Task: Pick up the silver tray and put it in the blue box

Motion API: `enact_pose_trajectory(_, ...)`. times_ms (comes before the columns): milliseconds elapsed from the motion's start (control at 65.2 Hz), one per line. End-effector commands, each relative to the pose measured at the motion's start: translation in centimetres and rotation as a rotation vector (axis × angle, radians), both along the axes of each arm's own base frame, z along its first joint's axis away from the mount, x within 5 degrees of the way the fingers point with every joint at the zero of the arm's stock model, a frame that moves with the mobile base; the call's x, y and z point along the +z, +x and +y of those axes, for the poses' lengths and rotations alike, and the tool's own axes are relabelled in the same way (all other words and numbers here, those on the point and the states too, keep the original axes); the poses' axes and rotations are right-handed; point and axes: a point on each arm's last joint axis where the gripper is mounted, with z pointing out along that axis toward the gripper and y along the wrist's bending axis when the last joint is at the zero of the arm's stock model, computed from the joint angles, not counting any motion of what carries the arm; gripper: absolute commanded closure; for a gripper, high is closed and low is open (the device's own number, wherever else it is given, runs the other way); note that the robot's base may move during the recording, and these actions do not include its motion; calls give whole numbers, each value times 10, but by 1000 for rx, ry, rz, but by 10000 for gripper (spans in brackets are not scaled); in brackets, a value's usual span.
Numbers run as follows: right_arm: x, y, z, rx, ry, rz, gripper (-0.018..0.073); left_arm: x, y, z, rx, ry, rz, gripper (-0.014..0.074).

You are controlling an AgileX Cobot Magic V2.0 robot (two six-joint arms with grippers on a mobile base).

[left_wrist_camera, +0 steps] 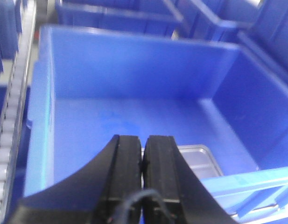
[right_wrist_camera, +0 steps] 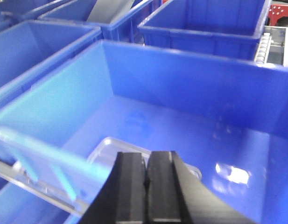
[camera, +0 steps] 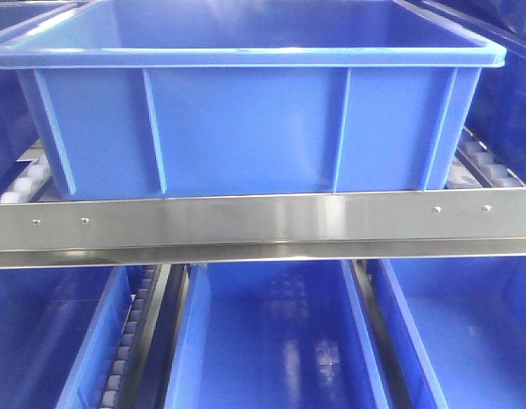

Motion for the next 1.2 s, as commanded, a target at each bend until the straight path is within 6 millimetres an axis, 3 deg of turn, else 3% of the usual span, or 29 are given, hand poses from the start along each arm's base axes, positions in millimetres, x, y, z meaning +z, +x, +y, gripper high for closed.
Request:
enact_pose_trajectory(0, 18, -22, -9, 12, 35, -161, 506, 17, -19, 5, -15, -70, -179, 602)
enact_pose_trajectory(322, -19, -102, -49, -4, 33, -159, 506, -23, -90, 36, -14, -78, -199, 602)
enact_pose_trajectory(552, -29, -151, -74, -22, 63, -219, 506, -49, -136, 55, -13, -114, -286, 603)
enact_pose_trajectory(812, -34, -163, -81, -35, 49, -185, 506, -62, -159, 66, -4, -97, -247, 603)
enact_pose_trajectory(1180, -34, -163, -81, -35, 49, -185, 506, -62, -161, 66, -4, -99, -253, 603)
